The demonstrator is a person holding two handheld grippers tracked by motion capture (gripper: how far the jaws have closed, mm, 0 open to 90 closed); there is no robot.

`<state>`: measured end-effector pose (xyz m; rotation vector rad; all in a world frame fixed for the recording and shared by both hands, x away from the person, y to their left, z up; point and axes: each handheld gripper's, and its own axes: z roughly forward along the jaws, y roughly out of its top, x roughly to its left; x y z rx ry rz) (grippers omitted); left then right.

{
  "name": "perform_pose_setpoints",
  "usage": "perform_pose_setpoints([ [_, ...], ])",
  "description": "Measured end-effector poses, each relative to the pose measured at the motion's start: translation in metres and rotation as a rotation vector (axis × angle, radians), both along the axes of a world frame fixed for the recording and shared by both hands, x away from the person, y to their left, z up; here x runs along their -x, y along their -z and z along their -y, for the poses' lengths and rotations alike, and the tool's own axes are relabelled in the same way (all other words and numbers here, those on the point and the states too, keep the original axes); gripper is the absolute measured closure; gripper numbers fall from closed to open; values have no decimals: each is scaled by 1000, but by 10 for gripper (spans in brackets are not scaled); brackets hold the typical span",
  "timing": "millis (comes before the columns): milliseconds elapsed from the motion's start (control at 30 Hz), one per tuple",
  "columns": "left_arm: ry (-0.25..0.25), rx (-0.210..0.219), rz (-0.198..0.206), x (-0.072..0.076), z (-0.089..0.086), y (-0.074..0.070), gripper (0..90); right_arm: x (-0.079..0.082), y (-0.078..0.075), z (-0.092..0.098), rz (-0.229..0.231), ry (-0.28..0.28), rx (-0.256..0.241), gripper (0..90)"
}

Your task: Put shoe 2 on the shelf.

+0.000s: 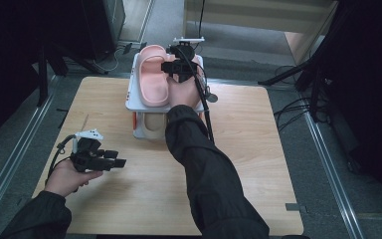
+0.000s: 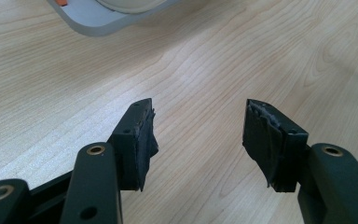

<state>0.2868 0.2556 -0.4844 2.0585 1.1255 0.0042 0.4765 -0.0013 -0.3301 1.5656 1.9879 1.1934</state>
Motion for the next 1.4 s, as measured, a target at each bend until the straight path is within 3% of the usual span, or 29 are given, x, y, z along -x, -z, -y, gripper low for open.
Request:
perform_pose_setpoints([
  [100,-4,1,-2,0,0,0,430,7,-3,4,21,-27,-14,578],
  [267,-14,8,-23,-1,-1,0,430,21,-4,9,26,-80,13,578],
  [333,-20,9,-23,-2,-1,-1,430,28,-2,12,29,-85,-3,578],
  [500,-20,7,-26,-2,-1,-1,429,42,2,18,5,-155,-20,578],
  [833,-24,6,-30,-3,2,-1,426,80,6,35,11,-276,-12,578],
  [1067,-25,2,-26,-3,2,-1,424,108,15,52,16,-317,-7,578],
  [1400,-19,-9,-13,-4,4,0,421,132,36,70,-10,-385,-42,579],
])
